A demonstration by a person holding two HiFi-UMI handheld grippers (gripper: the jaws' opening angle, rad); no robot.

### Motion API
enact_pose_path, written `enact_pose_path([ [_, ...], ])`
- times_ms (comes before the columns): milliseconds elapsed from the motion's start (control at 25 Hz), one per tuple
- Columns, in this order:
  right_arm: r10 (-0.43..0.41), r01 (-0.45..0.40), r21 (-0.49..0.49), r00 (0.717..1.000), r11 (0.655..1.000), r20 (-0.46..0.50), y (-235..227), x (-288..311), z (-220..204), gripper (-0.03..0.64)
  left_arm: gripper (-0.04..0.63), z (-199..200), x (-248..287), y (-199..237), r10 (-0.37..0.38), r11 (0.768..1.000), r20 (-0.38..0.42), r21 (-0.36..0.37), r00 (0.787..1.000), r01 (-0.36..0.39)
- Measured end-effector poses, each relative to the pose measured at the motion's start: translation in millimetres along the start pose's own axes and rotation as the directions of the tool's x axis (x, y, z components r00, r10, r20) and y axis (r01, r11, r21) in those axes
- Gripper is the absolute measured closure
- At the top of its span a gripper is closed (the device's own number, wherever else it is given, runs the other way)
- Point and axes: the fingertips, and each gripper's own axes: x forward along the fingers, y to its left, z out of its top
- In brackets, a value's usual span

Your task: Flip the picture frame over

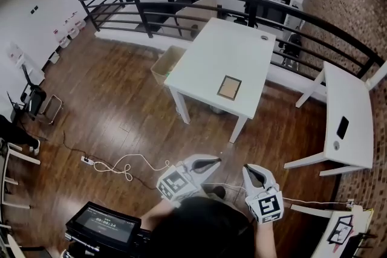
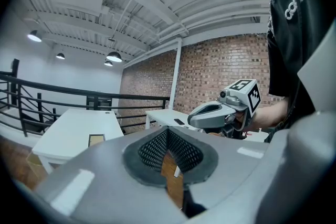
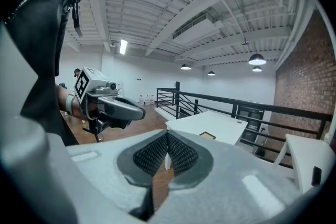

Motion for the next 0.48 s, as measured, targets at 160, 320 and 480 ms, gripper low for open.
enact_pose_path([
  [160, -0.005, 0.005, 0.000, 1.000, 1.000, 0.003, 3.2, -2.2, 2.0, 0.624, 0.581, -3.6, -0.4, -4.2, -0.011, 1.000, -0.007, 0.002, 1.000, 0.011],
  [320, -0.013, 0.013, -0.002, 1.000, 1.000, -0.017, 6.9, -1.9, -1.6, 0.624, 0.581, -8.4, -2.6, -4.7, -0.017, 1.000, -0.011, -0.005, 1.000, 0.017],
  [480, -0.015, 0.015, 0.011, 1.000, 1.000, -0.017, 12.1, -2.4, -5.0, 0.624, 0.581, -10.9, -5.8, -5.1, -0.023, 1.000, -0.010, -0.011, 1.000, 0.023],
])
